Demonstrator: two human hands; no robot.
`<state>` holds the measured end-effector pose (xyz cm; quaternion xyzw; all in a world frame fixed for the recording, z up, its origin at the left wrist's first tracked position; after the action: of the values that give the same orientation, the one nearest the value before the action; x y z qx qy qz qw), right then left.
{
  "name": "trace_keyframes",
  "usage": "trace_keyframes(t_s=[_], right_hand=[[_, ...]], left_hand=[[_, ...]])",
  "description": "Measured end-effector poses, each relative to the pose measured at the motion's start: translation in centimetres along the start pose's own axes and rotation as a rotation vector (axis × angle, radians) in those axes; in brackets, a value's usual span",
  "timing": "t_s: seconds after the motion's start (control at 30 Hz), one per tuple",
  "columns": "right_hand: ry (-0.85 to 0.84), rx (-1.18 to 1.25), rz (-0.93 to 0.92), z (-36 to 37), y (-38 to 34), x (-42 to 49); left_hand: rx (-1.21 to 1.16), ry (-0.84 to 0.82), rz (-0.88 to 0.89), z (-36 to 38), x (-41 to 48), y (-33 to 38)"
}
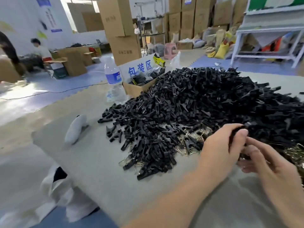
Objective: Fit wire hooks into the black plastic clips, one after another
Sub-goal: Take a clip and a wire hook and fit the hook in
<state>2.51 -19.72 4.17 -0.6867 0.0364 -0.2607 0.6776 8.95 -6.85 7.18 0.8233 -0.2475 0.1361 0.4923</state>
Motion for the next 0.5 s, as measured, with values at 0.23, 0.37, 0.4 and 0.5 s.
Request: trace_keyframes(t_s=[0.23,0.37,0.4,0.5], right_hand=[[-0.03,0.035,0.055,0.6,0.4,-0.5],[-0.089,0.041,0.087,1.8,0.6,-0.5],[-0.095,0.046,0.102,1.6,0.8,-0.5],[-0.097,0.039,0.114,1.2,1.0,-0.4]], left_hand=[[-0.058,-0.034,0.004,1.0,0.3,-0.5],[-0.077,0.032,0.043,0.4,0.6,-0.8],[-0.083,0.052,0.042,0.4,0.7,-0.9],[-0.122,0.062,0.004,0.9,0.7,-1.3]])
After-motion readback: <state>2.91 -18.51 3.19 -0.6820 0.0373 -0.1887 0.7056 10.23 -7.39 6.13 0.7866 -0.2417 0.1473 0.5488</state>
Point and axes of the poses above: each hand's wrist, its own x-axis towards the middle knuckle, its own z-axis out of the palm, y = z × x, the point moved 10 cm from there along x, towards the middle knuckle, and after that the axes turned 9 degrees about x, right-handed, at the moved point
